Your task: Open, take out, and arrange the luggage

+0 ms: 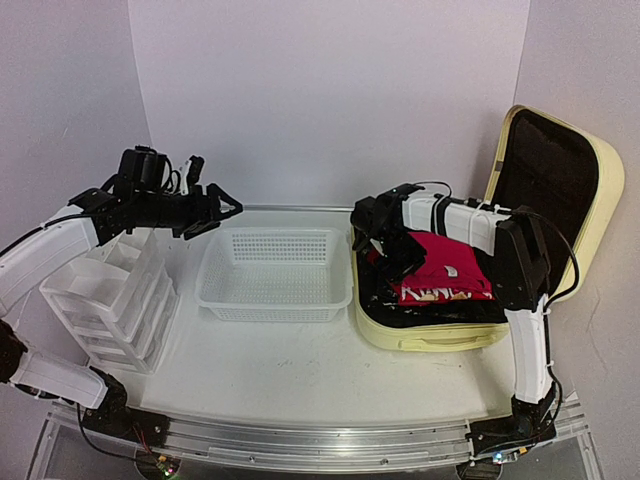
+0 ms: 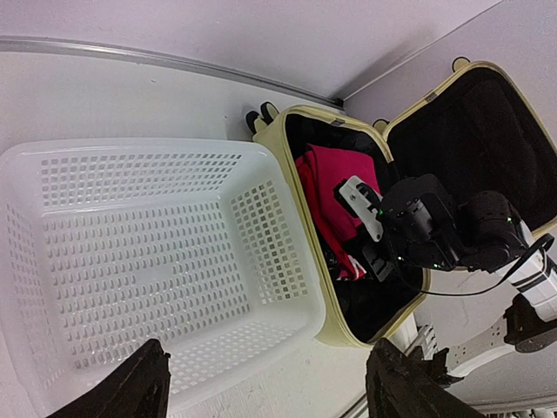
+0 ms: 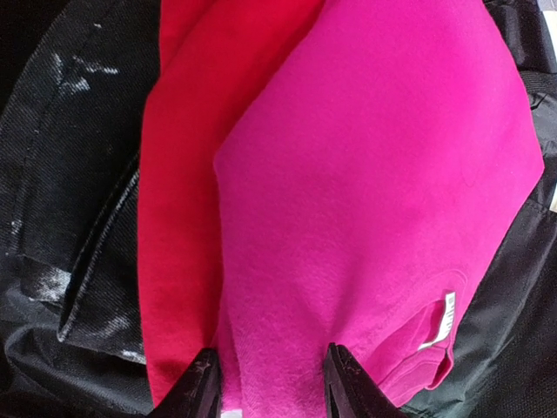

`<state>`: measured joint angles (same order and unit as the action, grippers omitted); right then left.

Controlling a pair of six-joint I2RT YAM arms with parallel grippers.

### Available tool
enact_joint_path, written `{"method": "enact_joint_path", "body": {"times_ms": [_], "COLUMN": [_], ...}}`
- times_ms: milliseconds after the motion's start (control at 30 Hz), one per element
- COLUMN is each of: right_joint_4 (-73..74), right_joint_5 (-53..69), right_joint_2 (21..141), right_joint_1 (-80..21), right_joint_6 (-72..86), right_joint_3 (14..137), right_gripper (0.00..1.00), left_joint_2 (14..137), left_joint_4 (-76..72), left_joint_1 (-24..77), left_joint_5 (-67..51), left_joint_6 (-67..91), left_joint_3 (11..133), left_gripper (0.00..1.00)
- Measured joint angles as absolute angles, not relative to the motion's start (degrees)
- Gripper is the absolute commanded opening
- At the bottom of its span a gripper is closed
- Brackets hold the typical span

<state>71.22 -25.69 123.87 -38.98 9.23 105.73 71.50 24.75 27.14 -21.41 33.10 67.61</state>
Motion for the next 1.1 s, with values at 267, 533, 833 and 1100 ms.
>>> {"method": "enact_joint_path", "body": {"times_ms": [267, 533, 833, 1100], "right_joint_4": [69.21, 66.72, 58.02, 50.85], "right_joint_5": [-25.56, -25.63, -20.56, -8.91], "right_joint_2": [123.87, 123.15, 113.80, 105.23], "right_joint_1": [-38.83, -38.13, -35.70, -29.08], "right_joint_6": [9.47, 8.97, 7.29, 6.20], "right_joint_3": [103.81, 101.58, 92.12, 84.73], "right_gripper": [0.14, 0.00, 0.00, 0.00], "left_joint_2": [72.27, 74.59, 84.42, 101.30], "left_joint_4": [25.17, 25.56, 23.88, 17.02], "left_joint_1": [27.40, 28.82, 33.19, 37.63], "left_joint_5": [-21.52, -22.39, -24.80, -29.45], "left_joint_6": [35.57, 38.98, 49.78, 63.99], "left_joint_3": [67.90, 67.99, 72.29, 80.60], "left_gripper": [0.78, 0.80, 0.80, 0.82]}}
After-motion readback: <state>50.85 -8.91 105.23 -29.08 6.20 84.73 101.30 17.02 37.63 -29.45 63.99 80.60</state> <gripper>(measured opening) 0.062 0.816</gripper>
